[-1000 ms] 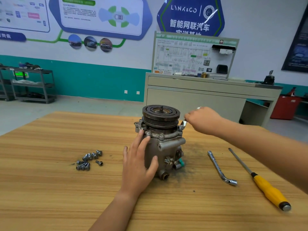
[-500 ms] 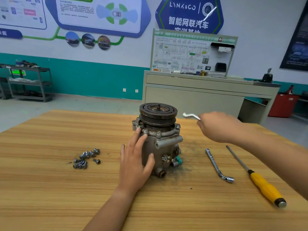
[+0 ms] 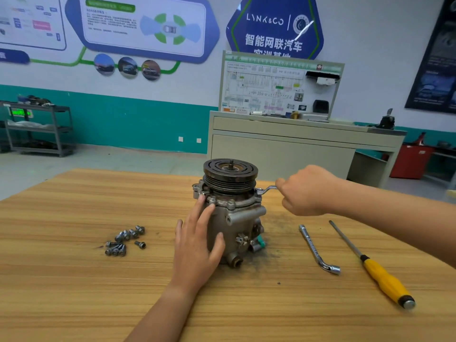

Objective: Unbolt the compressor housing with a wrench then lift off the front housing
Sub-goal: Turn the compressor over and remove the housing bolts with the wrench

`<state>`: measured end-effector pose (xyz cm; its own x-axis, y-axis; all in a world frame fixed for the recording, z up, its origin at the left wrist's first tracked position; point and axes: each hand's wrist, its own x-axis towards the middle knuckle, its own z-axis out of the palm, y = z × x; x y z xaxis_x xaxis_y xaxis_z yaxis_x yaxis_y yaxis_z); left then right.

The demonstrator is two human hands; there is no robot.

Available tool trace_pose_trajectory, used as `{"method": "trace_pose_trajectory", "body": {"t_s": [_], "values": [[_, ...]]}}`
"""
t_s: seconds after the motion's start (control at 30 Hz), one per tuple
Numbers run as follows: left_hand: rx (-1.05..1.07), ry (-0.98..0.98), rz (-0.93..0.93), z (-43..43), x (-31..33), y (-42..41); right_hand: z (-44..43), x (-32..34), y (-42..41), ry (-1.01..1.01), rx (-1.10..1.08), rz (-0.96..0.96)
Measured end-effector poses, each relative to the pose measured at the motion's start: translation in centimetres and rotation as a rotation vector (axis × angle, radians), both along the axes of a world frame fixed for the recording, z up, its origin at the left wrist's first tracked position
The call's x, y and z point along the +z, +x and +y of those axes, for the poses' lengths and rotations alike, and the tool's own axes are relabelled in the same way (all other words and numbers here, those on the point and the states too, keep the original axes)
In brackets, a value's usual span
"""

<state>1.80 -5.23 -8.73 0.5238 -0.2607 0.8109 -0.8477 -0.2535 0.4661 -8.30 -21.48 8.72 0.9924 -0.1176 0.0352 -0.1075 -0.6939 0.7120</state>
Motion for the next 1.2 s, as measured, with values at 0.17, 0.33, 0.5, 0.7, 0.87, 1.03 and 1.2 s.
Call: {"method": "trace_pose_trajectory", "body": {"t_s": [0.17, 0.33, 0.5, 0.7, 0.87, 1.03, 1.2], "values": [[-0.010, -0.004, 0.000, 0.0, 0.1, 0.0, -3.2, -1.1, 3.1, 0.058, 0.020, -0.075], [-0.027, -0.007, 0.017, 0.1, 0.1, 0.0, -3.3, -2.8, 6.9, 0.307, 0.192, -0.279], [-0.046, -0.010, 0.032, 0.1, 0.1, -0.1, -3.7, -3.0, 5.3, 0.549, 0.183, -0.634], [-0.055, -0.047, 0.023, 0.0, 0.1, 0.1, -1.0, -3.5, 0.0, 0.722, 0.055, -0.690], [-0.064, -0.044, 0.027, 0.1, 0.2, 0.0, 0.3, -3.4, -0.7, 0.457, -0.105, -0.391], [-0.062, -0.042, 0.039, 0.1, 0.1, 0.0, 1.1, -2.8, -0.2, 0.220, -0.099, -0.300], [-0.067, -0.035, 0.048, 0.1, 0.1, 0.1, 1.0, -2.0, 0.0, 0.134, -0.147, -0.224]]}}
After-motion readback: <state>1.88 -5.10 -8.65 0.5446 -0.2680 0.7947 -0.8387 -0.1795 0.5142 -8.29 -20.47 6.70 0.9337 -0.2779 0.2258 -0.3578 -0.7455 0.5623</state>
